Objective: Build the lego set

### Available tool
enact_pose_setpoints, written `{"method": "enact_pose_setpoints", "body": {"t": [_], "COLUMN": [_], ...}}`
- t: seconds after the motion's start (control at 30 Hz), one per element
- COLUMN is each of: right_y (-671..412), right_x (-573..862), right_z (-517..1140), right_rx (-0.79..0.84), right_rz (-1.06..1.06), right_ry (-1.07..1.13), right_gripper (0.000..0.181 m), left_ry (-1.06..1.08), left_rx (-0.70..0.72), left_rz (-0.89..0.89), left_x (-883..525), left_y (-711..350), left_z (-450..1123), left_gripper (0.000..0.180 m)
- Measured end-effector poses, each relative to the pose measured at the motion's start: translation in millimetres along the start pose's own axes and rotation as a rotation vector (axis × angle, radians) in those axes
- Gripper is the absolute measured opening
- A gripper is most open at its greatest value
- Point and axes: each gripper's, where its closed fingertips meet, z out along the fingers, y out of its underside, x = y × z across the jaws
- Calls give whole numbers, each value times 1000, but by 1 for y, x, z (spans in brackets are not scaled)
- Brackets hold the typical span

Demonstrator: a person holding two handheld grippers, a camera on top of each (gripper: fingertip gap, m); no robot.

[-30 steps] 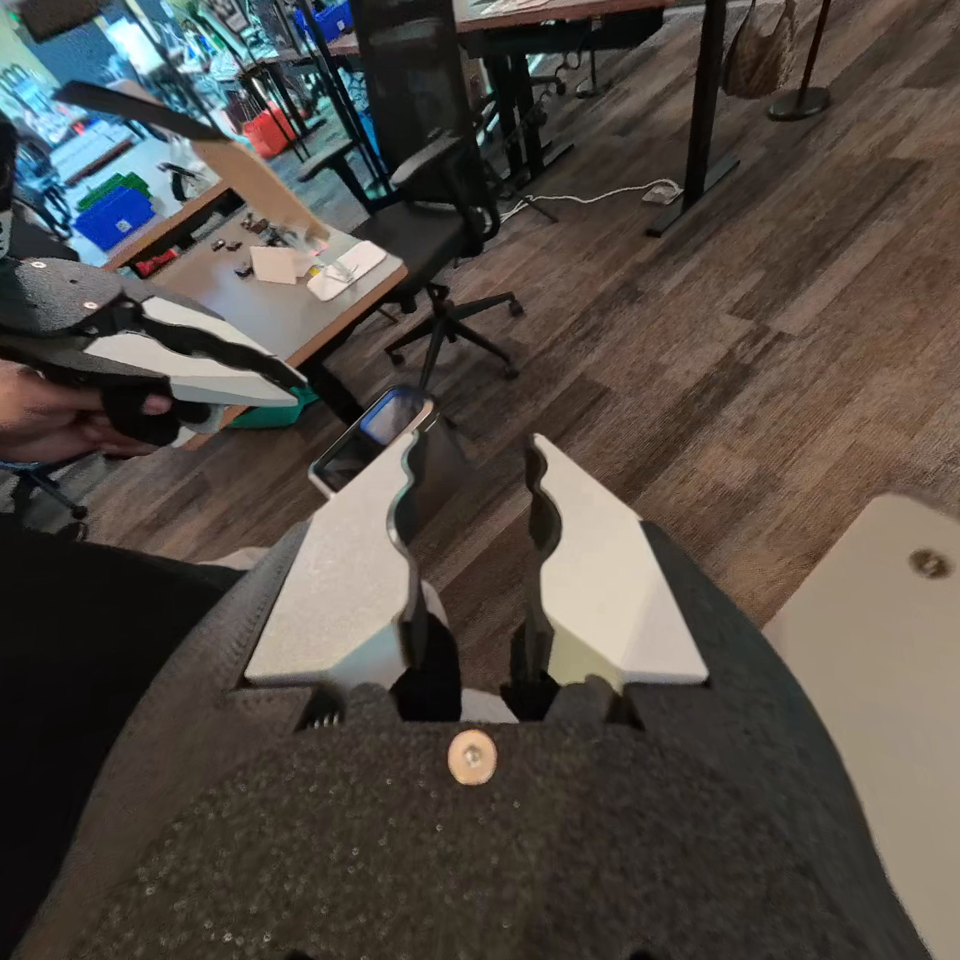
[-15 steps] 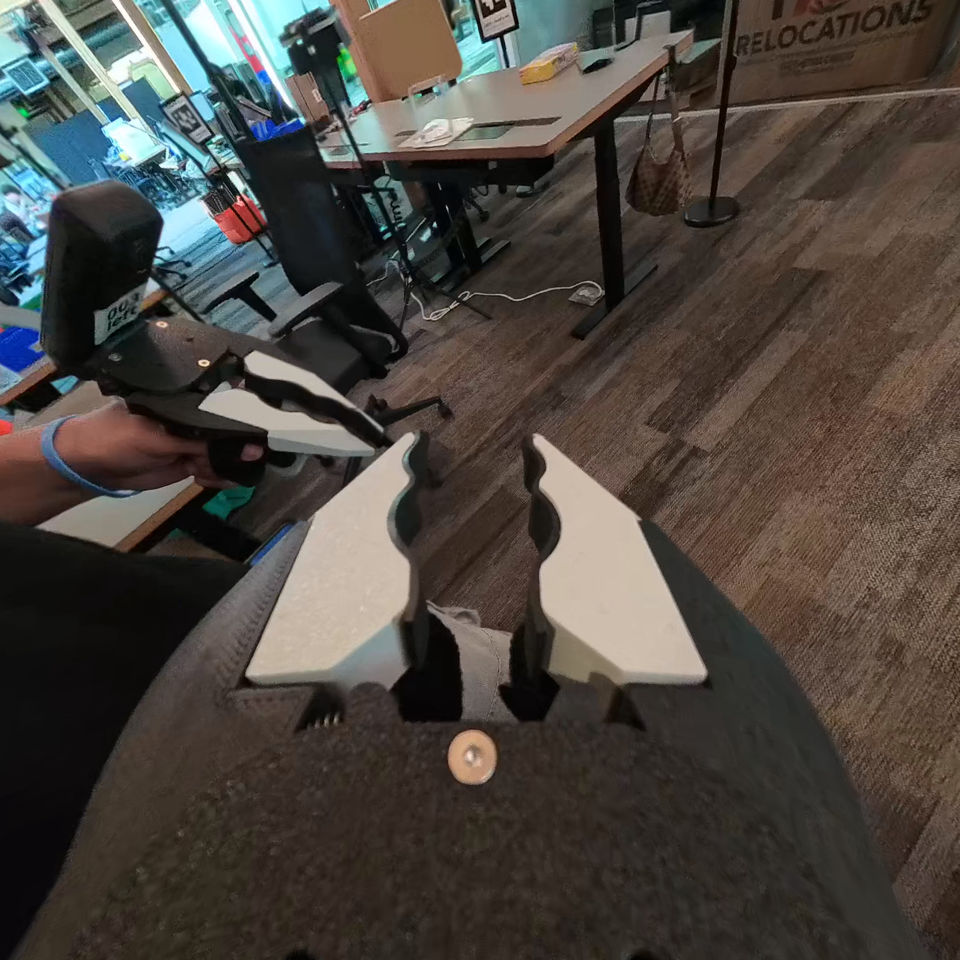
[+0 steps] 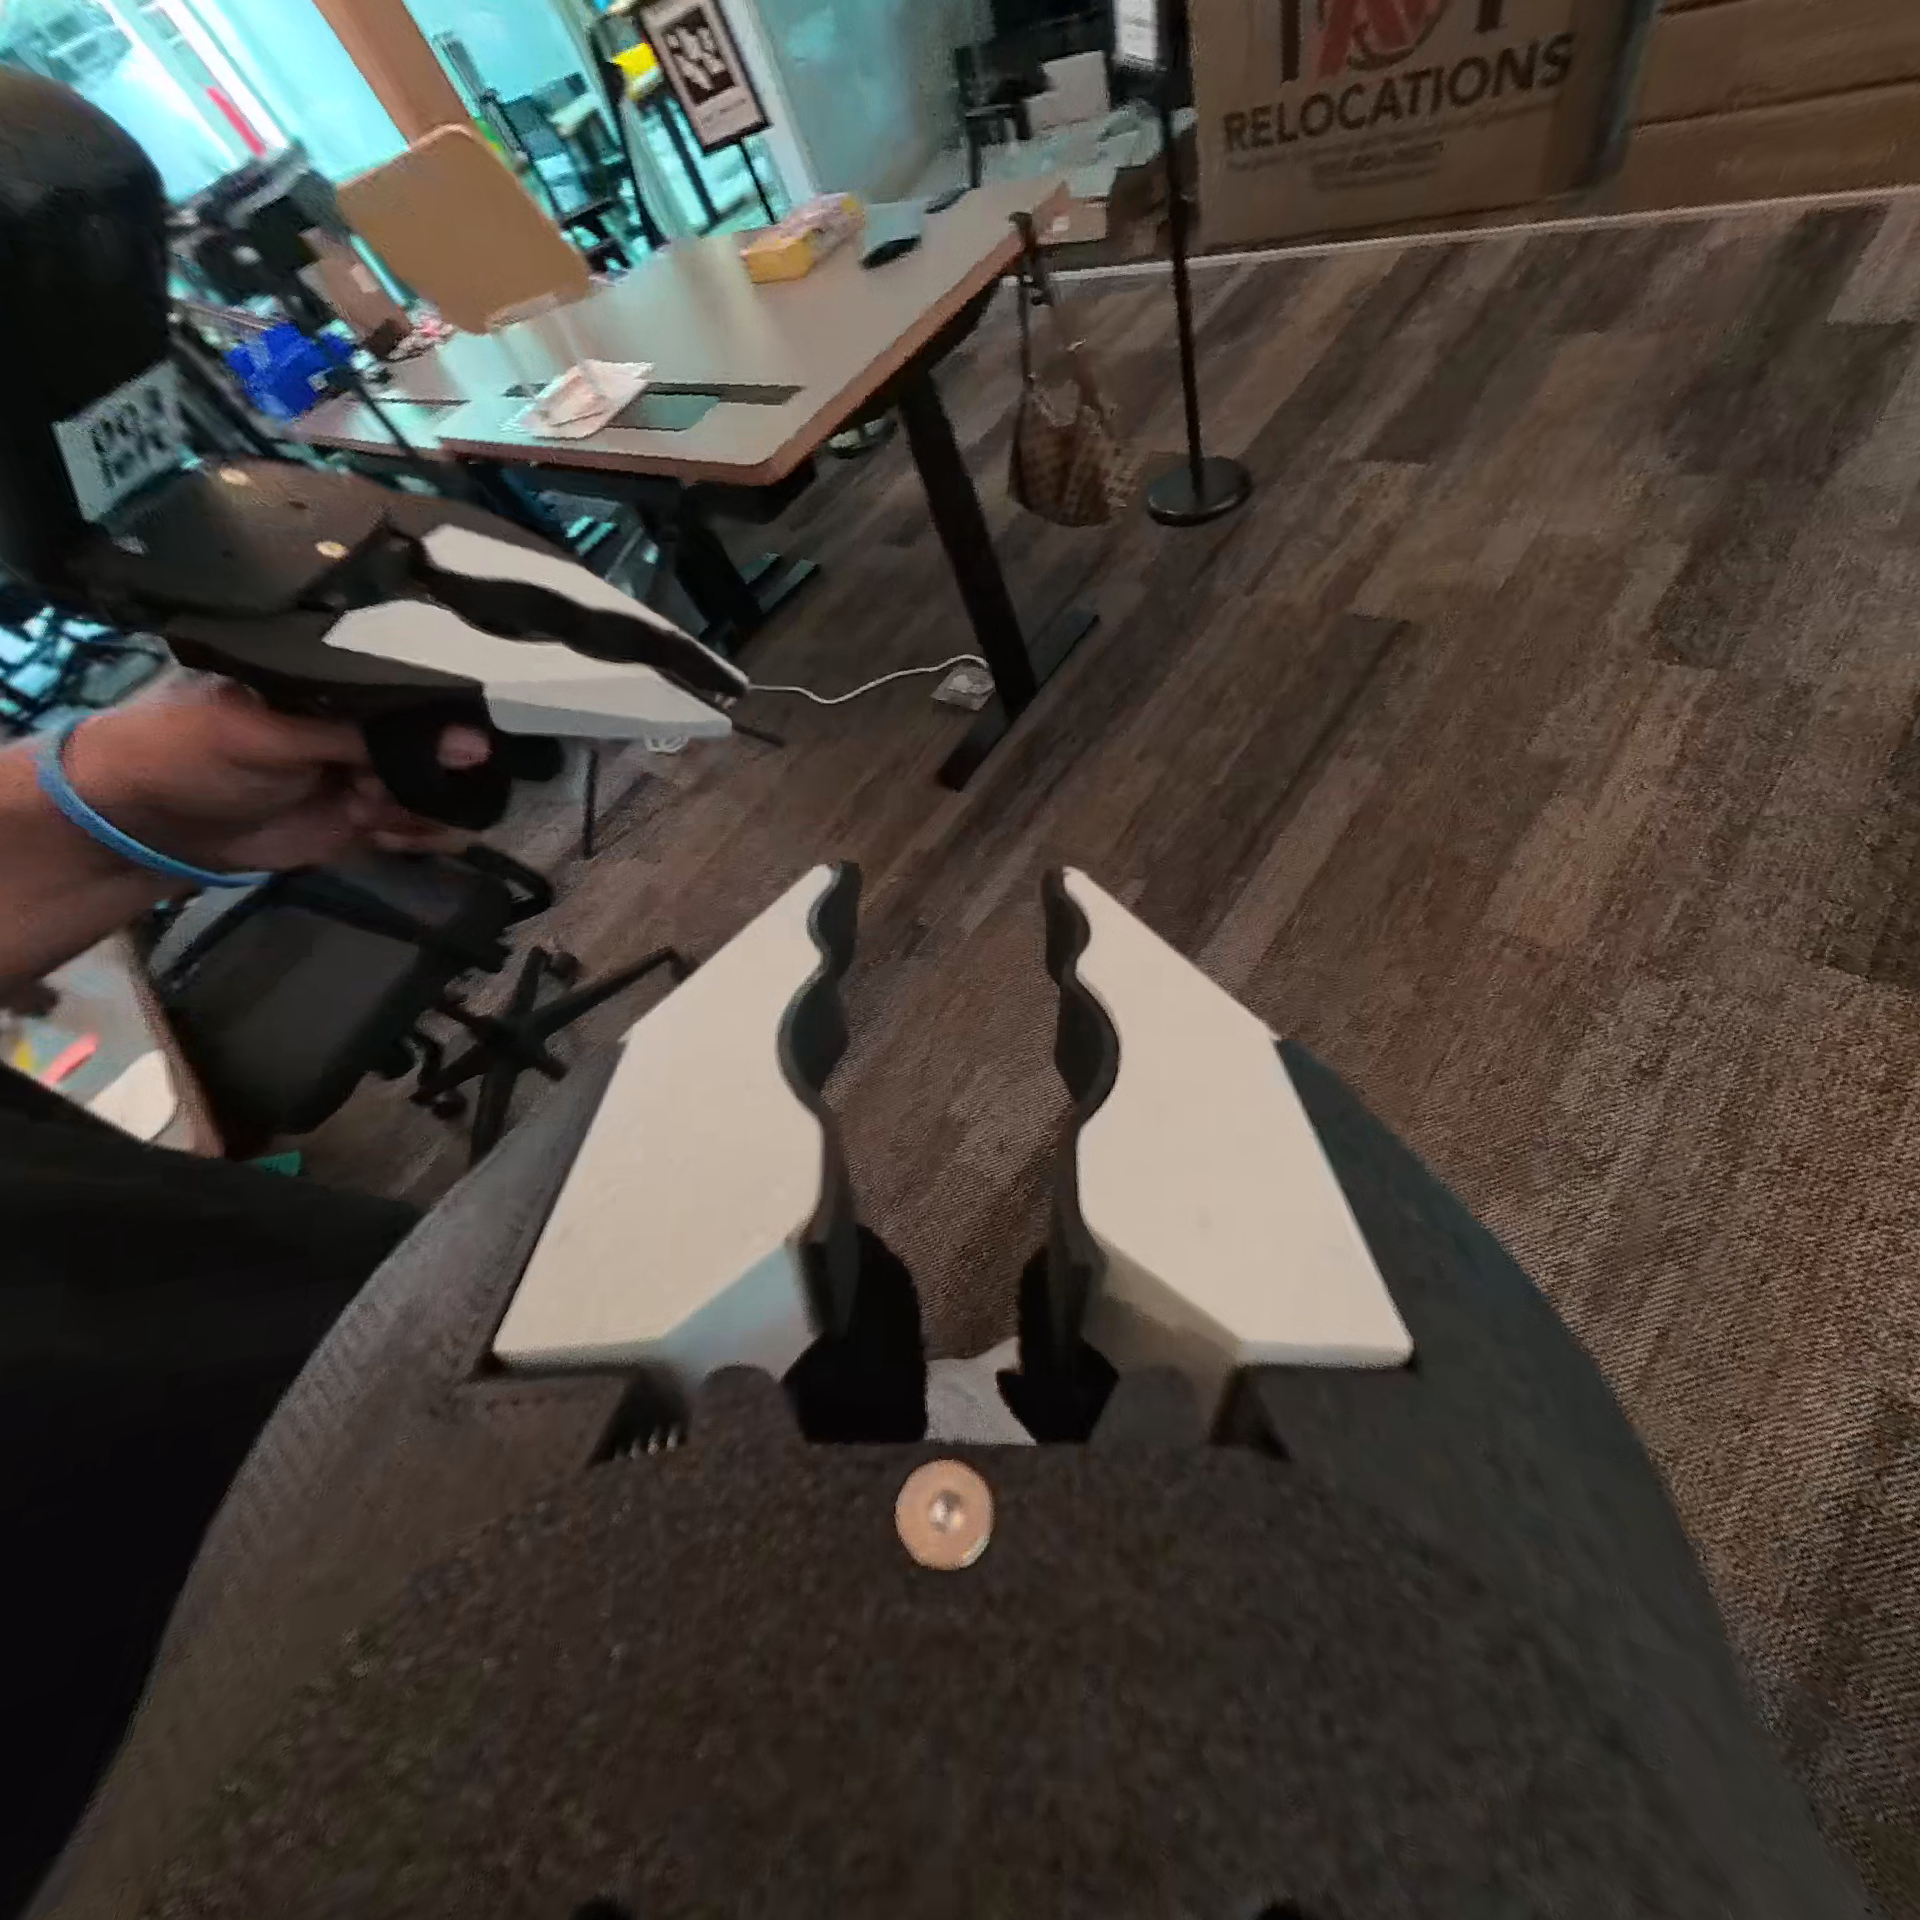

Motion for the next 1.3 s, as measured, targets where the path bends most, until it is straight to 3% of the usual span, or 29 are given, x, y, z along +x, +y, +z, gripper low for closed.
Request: {"method": "enact_pose_setpoints", "body": {"t": [0.33,0.8,1.07,1.3], "right_y": [-134,-387,-520,-630], "right_x": [239,482,580,668], "right_z": [187,455,666,821], "right_rx": [-53,-88,-123,-176], "right_rz": [11,-187,-105,-249], "right_ry": [56,-21,-176,-230], "right_gripper": [35,34,35,34], "left_ry": [47,10,-66,-209], "left_rx": [-101,-53,25,52], "left_rz": [-103,-166,-243,-269], "left_x": [-240,-564,-811,-1011], "left_y": [-99,-259,-354,-423], "left_z": [178,357,442,470], "left_gripper": [11,11,11,10]}}
